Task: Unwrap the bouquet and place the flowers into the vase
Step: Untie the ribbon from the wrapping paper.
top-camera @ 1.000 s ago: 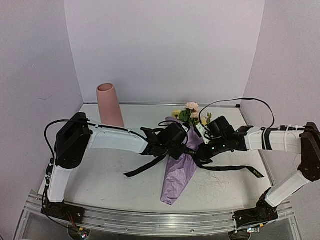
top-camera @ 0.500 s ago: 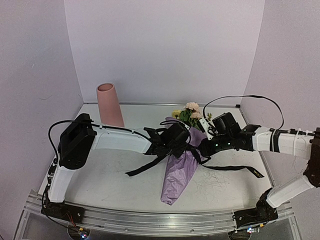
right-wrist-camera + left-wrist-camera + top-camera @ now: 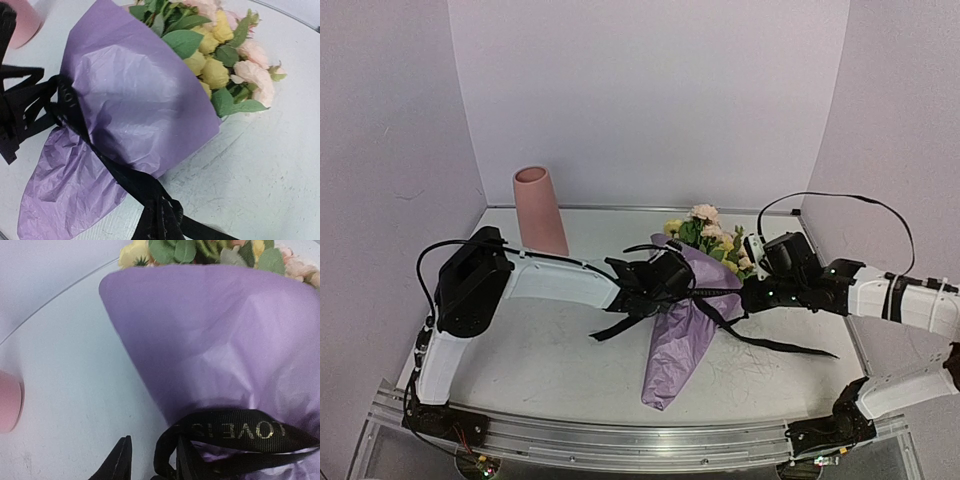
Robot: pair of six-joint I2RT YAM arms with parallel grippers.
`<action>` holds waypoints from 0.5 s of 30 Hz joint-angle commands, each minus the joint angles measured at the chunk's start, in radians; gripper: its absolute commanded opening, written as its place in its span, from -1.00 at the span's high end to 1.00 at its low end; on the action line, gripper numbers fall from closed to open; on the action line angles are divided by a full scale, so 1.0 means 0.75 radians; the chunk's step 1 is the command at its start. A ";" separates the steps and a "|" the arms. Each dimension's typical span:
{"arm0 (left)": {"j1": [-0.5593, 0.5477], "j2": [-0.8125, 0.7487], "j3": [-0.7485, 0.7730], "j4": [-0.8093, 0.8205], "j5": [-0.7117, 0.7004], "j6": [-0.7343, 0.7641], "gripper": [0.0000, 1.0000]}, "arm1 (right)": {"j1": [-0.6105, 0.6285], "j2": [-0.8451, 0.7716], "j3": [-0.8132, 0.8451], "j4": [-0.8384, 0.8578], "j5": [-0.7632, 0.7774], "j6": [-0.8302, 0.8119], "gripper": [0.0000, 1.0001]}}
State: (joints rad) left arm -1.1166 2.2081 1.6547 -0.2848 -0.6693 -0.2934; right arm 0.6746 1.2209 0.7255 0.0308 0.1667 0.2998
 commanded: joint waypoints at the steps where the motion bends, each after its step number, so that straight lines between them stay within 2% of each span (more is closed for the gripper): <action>1: 0.012 -0.110 -0.100 -0.045 -0.067 -0.126 0.39 | -0.004 -0.097 -0.061 -0.081 0.215 0.180 1.00; 11: 0.012 -0.241 -0.339 -0.050 -0.047 -0.250 0.40 | -0.010 -0.194 -0.168 -0.231 0.265 0.433 1.00; 14: 0.011 -0.256 -0.371 -0.049 -0.037 -0.265 0.40 | -0.010 -0.190 -0.195 -0.243 0.198 0.474 0.88; 15: 0.012 -0.258 -0.376 -0.050 -0.029 -0.267 0.40 | -0.010 -0.189 -0.198 -0.242 0.180 0.466 0.71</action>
State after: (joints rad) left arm -1.1107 2.0818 1.3918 -0.3186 -0.6842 -0.4513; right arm 0.6716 1.0817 0.5990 -0.0856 0.3271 0.5756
